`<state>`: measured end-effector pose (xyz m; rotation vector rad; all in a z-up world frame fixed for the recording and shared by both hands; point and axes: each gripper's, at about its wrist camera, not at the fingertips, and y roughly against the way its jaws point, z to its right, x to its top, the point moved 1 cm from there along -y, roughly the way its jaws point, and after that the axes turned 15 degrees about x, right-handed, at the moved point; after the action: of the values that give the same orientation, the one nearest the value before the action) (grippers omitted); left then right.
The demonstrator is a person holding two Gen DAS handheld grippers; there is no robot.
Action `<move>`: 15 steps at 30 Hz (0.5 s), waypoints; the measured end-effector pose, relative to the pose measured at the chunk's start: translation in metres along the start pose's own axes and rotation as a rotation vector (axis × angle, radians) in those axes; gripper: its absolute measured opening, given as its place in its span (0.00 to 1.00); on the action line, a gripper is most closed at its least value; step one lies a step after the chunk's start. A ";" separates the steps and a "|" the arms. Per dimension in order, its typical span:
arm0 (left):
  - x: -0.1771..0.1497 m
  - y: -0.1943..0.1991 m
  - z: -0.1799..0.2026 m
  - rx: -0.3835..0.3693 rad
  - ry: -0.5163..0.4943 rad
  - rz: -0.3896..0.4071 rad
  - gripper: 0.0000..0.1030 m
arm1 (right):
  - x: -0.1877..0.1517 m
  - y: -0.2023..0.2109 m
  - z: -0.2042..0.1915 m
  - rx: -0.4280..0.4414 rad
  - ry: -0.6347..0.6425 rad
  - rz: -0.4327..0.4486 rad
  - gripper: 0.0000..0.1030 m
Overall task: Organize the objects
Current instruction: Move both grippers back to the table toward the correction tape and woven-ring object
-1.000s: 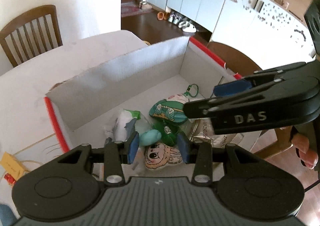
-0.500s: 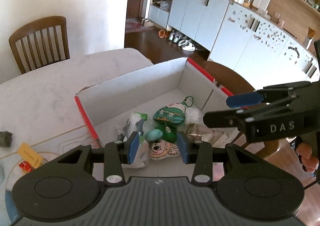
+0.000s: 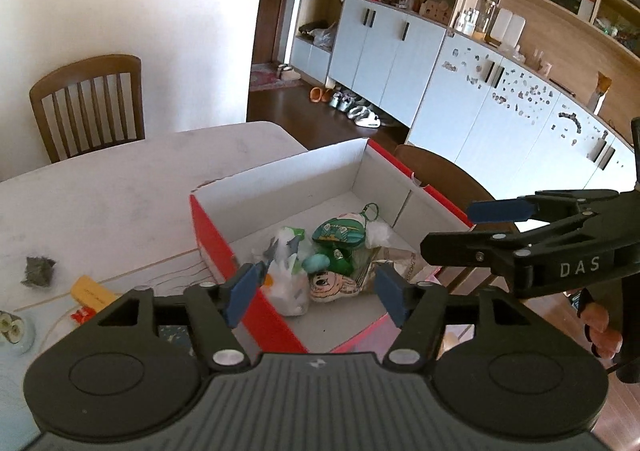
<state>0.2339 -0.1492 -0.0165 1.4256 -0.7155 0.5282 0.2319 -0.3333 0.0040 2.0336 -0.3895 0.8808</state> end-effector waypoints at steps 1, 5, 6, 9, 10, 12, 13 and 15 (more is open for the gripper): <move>-0.002 0.004 -0.004 -0.001 0.001 0.006 0.66 | -0.002 0.000 -0.005 0.000 0.000 0.004 0.87; -0.009 0.016 -0.022 -0.006 0.008 0.018 0.74 | -0.010 0.001 -0.023 -0.003 -0.007 0.024 0.93; -0.012 0.019 -0.027 -0.004 0.015 0.021 0.78 | -0.012 0.000 -0.029 -0.002 -0.016 0.029 0.94; -0.019 0.026 -0.042 -0.002 0.030 0.022 0.78 | -0.020 -0.002 -0.043 0.000 -0.026 0.043 0.96; -0.021 0.028 -0.047 0.000 0.030 0.021 0.78 | -0.023 -0.003 -0.048 0.000 -0.026 0.046 0.97; -0.026 0.033 -0.057 0.007 0.028 0.022 0.81 | -0.029 -0.005 -0.059 0.006 -0.028 0.050 0.97; -0.028 0.036 -0.063 0.008 0.028 0.025 0.81 | -0.031 -0.006 -0.064 0.012 -0.027 0.051 0.97; -0.033 0.041 -0.075 0.011 0.032 0.029 0.81 | -0.035 -0.010 -0.077 0.014 -0.015 0.047 0.97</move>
<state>0.1913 -0.0683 -0.0116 1.4159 -0.7096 0.5767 0.1787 -0.2663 0.0023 2.0523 -0.4427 0.8995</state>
